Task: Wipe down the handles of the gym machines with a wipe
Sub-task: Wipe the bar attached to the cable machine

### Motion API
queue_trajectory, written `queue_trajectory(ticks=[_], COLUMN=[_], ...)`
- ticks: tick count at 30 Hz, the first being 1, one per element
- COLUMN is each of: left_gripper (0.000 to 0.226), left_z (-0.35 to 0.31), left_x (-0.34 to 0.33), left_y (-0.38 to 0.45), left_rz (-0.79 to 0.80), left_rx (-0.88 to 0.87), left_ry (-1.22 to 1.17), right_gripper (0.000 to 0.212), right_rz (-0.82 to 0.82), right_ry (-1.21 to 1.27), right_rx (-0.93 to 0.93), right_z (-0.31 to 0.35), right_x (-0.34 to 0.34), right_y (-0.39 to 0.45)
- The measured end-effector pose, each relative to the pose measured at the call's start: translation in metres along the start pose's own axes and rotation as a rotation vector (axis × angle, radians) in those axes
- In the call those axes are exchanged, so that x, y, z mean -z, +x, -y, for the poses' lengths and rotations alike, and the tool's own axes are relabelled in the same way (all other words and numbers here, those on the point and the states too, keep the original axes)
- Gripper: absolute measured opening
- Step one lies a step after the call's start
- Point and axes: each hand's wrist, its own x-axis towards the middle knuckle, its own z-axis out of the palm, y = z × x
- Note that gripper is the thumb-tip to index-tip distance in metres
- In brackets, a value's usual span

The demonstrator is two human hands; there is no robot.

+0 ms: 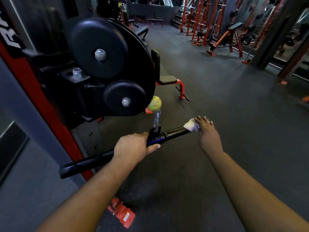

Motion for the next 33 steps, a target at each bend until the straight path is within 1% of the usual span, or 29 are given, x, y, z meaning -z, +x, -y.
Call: queue_trajectory(ticks=[3, 4, 5, 7, 9, 10, 11, 12, 14, 15, 16, 17, 20, 21, 23, 26, 28, 30, 33], left_gripper=[0.068, 0.068, 0.067, 0.065, 0.064, 0.064, 0.065, 0.067, 0.07, 0.07, 0.07, 0.07, 0.071, 0.071, 0.069, 0.069, 0.07, 0.071, 0.068], left_z=[0.0, 0.001, -0.001, 0.002, 0.005, 0.005, 0.005, 0.005, 0.004, 0.003, 0.001, -0.001, -0.003, -0.003, -0.002, 0.0, 0.002, 0.003, 0.002], left_x=[-0.002, -0.003, -0.004, -0.004, -0.004, -0.005, -0.005, -0.006, -0.007, -0.007, -0.006, -0.006, -0.007, -0.007, -0.006, -0.002, -0.001, -0.002, -0.004], left_y=[0.002, 0.001, 0.003, 0.004, 0.006, 0.008, 0.01, 0.011, 0.014, 0.014, 0.015, 0.015, 0.015, 0.013, 0.01, 0.006, 0.007, 0.008, 0.008], left_rz=[-0.005, -0.015, -0.027, -0.047, -0.046, -0.043, -0.04, -0.036, -0.023, -0.014, -0.005, 0.003, 0.036, 0.045, 0.05, 0.05, 0.051, 0.05, 0.051], left_rx=[0.019, 0.028, 0.04, 0.053, 0.058, 0.064, 0.072, 0.08, 0.09, 0.093, 0.095, 0.099, 0.111, 0.114, 0.112, 0.112, 0.114, 0.115, 0.127], left_ry=[0.009, 0.018, 0.035, 0.062, 0.079, 0.082, 0.081, 0.074, 0.051, 0.04, 0.031, 0.018, -0.034, -0.046, -0.05, -0.02, 0.006, 0.005, -0.024], right_gripper=[0.045, 0.047, 0.051, 0.06, 0.06, 0.058, 0.054, 0.049, 0.04, 0.039, 0.039, 0.037, 0.034, 0.035, 0.034, 0.035, 0.042, 0.05, 0.048], right_rz=[-0.019, -0.021, -0.008, 0.052, 0.122, 0.113, 0.061, -0.032, -0.239, -0.293, -0.303, -0.275, -0.131, -0.126, -0.165, -0.182, -0.183, -0.126, -0.022], right_ry=[0.148, 0.193, 0.244, 0.366, 0.532, 0.59, 0.624, 0.643, 0.562, 0.465, 0.366, 0.3, 0.279, 0.296, 0.357, 0.425, 0.491, 0.563, 0.56], right_rx=[-0.096, -0.088, -0.036, 0.132, 0.208, 0.193, 0.137, 0.058, -0.104, -0.154, -0.19, -0.217, -0.242, -0.227, -0.181, -0.085, -0.016, 0.101, 0.281], right_z=[0.044, 0.065, 0.081, 0.102, 0.101, 0.09, 0.078, 0.064, 0.029, 0.013, -0.002, -0.012, -0.009, -0.002, 0.014, 0.042, 0.069, 0.098, 0.118], right_x=[-0.017, -0.023, -0.031, -0.038, -0.029, -0.021, -0.01, 0.001, 0.017, 0.024, 0.027, 0.027, 0.005, -0.005, -0.023, -0.036, -0.042, -0.047, -0.047], right_y=[-0.015, -0.026, -0.037, -0.054, -0.054, -0.048, -0.038, -0.025, 0.004, 0.017, 0.028, 0.036, 0.043, 0.04, 0.028, 0.0, -0.024, -0.046, -0.063])
